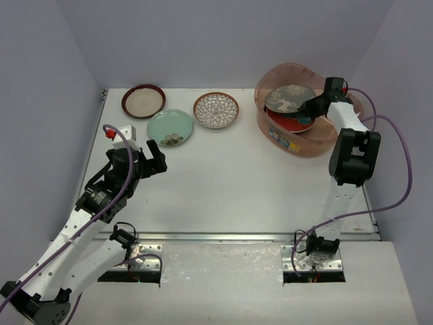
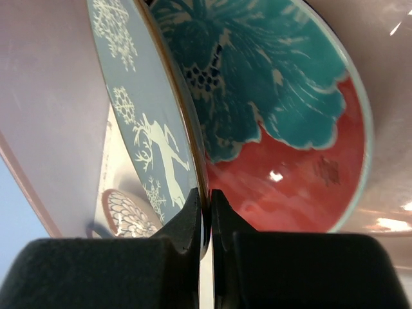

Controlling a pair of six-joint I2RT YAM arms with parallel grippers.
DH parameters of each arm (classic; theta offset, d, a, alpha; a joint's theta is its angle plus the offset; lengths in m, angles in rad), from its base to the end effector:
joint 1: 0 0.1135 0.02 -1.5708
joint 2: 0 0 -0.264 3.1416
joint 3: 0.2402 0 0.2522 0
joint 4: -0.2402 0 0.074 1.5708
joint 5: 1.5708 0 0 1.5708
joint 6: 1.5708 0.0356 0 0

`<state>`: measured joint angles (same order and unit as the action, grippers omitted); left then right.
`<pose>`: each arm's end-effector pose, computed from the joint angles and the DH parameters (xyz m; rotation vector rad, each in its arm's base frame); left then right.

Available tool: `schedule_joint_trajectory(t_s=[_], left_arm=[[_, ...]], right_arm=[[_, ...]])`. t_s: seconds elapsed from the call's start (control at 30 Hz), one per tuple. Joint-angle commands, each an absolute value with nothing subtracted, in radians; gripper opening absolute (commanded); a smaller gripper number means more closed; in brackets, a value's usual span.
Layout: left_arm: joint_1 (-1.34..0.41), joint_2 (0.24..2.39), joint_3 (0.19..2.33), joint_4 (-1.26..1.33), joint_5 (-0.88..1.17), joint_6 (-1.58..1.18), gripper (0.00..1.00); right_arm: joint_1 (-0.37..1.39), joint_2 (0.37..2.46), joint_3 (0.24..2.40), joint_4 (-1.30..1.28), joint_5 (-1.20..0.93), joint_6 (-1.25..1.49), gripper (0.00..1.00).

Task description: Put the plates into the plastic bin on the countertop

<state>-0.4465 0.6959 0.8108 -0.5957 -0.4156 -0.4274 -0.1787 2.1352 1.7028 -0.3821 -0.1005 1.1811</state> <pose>0.1400 -0.0511 0.3211 -0.2358 1.9962 -0.1306 0.4768 -0.0825 0.2088 1.5101 1.9460 0.5787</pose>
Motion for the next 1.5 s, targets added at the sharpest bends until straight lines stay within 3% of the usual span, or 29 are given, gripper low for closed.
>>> schedule_joint_trajectory(t_s=[0.0, 0.1, 0.2, 0.3, 0.4, 0.5, 0.57, 0.73, 0.83, 1.1, 1.3, 1.37, 1.47], left_arm=[[-0.459, 0.695, 0.811, -0.568, -0.425, -0.436, 1.00], [-0.460, 0.692, 0.811, -0.568, -0.424, -0.434, 1.00], [-0.460, 0.689, 0.811, -0.567, -0.422, -0.434, 1.00], [-0.460, 0.690, 0.810, -0.565, -0.422, -0.433, 1.00], [-0.460, 0.693, 0.814, -0.567, -0.419, -0.436, 1.00], [-0.460, 0.701, 0.822, -0.573, -0.421, -0.443, 1.00], [-0.460, 0.721, 0.838, -0.584, -0.424, -0.460, 1.00], [-0.460, 0.781, 0.857, -0.591, -0.365, -0.500, 1.00], [-0.460, 0.783, 0.862, -0.594, -0.350, -0.510, 1.00], [-0.460, 0.771, 0.874, -0.616, -0.411, -0.532, 1.00], [-0.428, 0.909, 0.928, -0.595, -0.491, -0.638, 1.00], [-0.369, 0.971, 0.989, -0.587, -0.463, -0.671, 1.00], [-0.237, 1.022, 1.023, -0.519, -0.380, -0.715, 1.00]], right_arm=[[-0.182, 1.990, 1.636, -0.371, -0.011, 1.125, 0.00], [-0.198, 1.966, 1.592, -0.363, -0.014, 1.124, 0.00], [-0.208, 1.962, 1.547, -0.350, -0.031, 1.116, 0.11], [-0.210, 1.983, 1.542, -0.357, -0.073, 1.107, 0.34], [-0.210, 1.984, 1.531, -0.358, -0.087, 1.109, 0.42], [-0.209, 1.986, 1.557, -0.384, -0.102, 1.099, 0.61], [-0.209, 2.010, 1.614, -0.421, -0.143, 1.060, 0.69], [-0.210, 2.239, 1.968, -0.647, -0.267, 0.970, 0.72], [-0.209, 2.272, 2.011, -0.712, -0.274, 0.965, 0.74], [-0.184, 2.048, 1.873, -0.613, -0.228, 0.954, 0.78], [-0.076, 1.913, 2.056, -0.672, -0.135, 0.830, 0.81], [-0.014, 1.839, 2.116, -0.682, -0.071, 0.752, 0.99], [0.040, 1.687, 2.001, -0.642, -0.115, 0.701, 0.99]])
